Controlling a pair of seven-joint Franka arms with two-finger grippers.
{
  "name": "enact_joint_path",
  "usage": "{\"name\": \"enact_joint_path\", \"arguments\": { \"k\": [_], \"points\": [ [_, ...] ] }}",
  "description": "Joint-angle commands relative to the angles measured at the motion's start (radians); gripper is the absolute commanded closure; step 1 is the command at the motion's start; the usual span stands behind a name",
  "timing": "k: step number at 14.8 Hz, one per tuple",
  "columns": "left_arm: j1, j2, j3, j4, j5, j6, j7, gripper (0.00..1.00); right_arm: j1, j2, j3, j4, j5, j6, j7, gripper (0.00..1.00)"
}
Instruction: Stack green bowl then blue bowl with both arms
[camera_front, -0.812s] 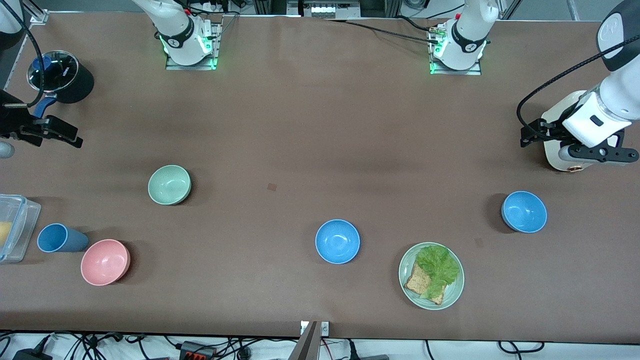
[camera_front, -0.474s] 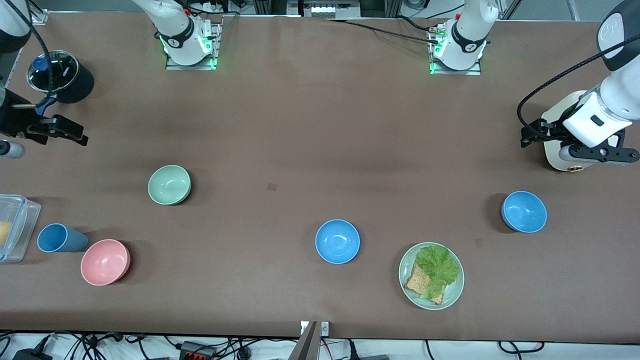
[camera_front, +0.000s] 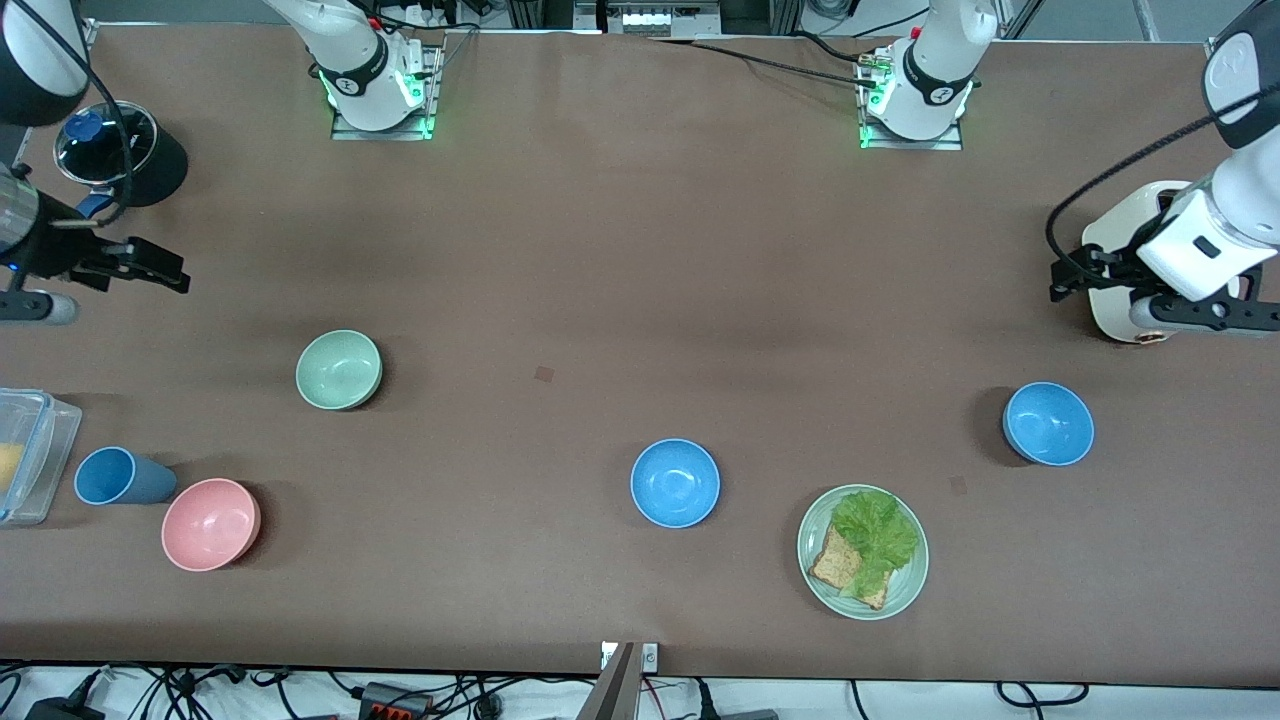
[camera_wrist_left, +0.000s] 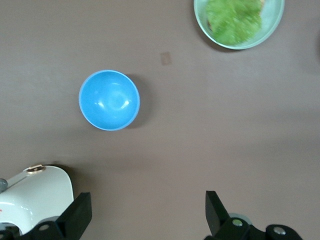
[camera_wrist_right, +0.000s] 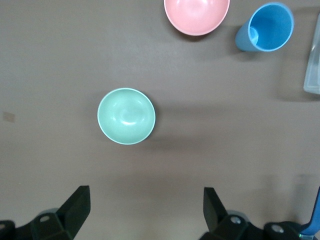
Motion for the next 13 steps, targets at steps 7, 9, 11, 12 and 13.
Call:
{"name": "enact_joint_path", "arguments": {
  "k": [7,9,11,12,13],
  "points": [
    [0.14,0.306,0.004,0.106,-0.026,0.247,0.031,0.0,0.048,0.329,-0.001,-0.118,-0.023,0.284,-0.004,0.0],
    [0.153,0.388,0.004,0.103,-0.026,0.368,0.034,0.0,0.047,0.36,-0.002,-0.188,-0.024,0.387,-0.008,0.0],
    [0.189,0.473,0.002,0.115,-0.031,0.509,0.118,0.0,0.045,0.368,-0.002,-0.215,-0.024,0.416,-0.008,0.0],
    [0.207,0.511,0.001,0.116,-0.032,0.571,0.163,0.0,0.045,0.371,-0.002,-0.213,-0.024,0.416,-0.01,0.1],
    [0.227,0.536,-0.007,0.116,-0.032,0.609,0.182,0.0,0.045,0.377,-0.002,-0.212,-0.024,0.418,-0.008,0.23]
  ]
}}
